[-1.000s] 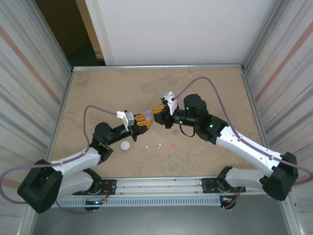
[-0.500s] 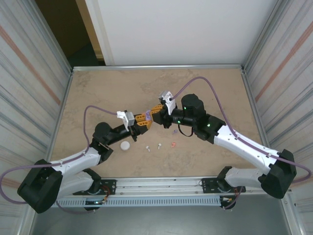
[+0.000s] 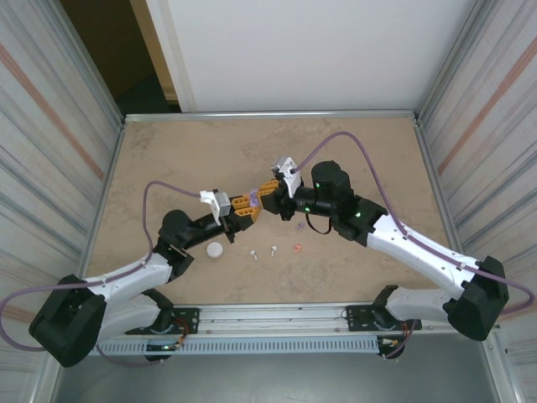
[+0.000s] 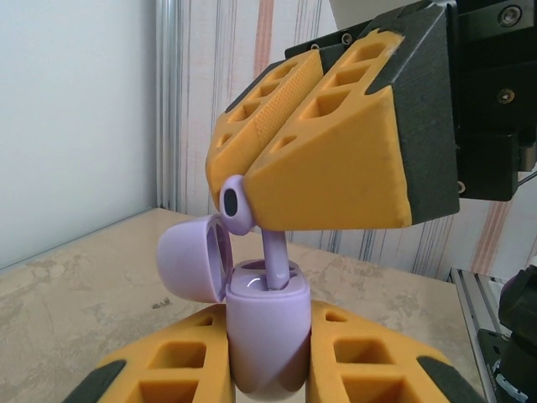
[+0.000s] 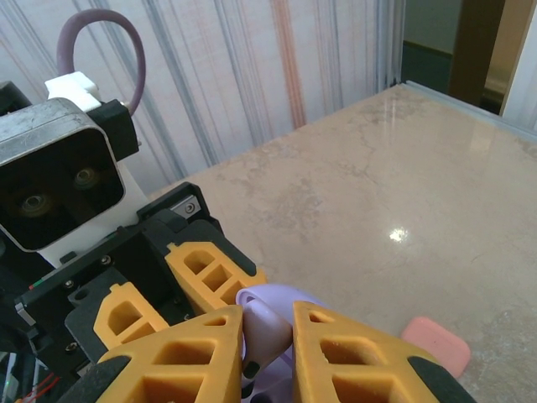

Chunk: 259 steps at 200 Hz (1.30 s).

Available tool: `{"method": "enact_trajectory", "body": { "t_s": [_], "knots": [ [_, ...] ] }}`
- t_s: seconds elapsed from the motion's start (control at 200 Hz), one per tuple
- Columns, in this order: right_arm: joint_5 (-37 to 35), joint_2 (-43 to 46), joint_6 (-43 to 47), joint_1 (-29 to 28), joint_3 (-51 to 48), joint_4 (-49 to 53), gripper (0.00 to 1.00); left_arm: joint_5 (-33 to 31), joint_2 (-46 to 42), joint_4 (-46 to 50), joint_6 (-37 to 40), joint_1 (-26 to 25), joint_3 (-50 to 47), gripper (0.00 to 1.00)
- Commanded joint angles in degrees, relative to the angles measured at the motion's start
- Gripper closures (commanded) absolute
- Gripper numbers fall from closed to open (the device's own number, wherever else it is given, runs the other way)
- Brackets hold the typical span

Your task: Insert the wireless bluetooth earbuds into the charging case

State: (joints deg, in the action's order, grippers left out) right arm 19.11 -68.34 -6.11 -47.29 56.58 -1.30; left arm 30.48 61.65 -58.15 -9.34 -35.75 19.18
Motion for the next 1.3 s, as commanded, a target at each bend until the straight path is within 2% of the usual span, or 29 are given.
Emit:
{"method": "enact_trajectory", "body": {
  "t_s": [0.0,0.516,0.752,0.982,1.293],
  "knots": [
    [1.0,1.0,1.6,-0.5,0.5,0.7,0.81,0.3,-1.3,-1.8,-0.4,-0.4,1.2,1.0],
    [3.0,0.8,1.9,-0.5,0.5,0.6,0.79,0.4,-1.5,-1.8,-0.6,-0.3,1.1,1.0],
    [3.8,1.3,1.4,-0.4,1.9,1.3,0.71,0.5,-1.7,-1.7,-0.5,-0.4,1.1,1.0],
    [0.9,2.7,0.0,0.1,3.4,2.7,0.66,0.0,-2.2,-2.1,-0.2,-0.4,0.9,1.0],
    [-2.2,5.1,-6.4,4.4,3.0,7.0,0.53,-2.6,-4.7,-0.9,1.0,-0.4,-0.1,1.0]
  ]
}}
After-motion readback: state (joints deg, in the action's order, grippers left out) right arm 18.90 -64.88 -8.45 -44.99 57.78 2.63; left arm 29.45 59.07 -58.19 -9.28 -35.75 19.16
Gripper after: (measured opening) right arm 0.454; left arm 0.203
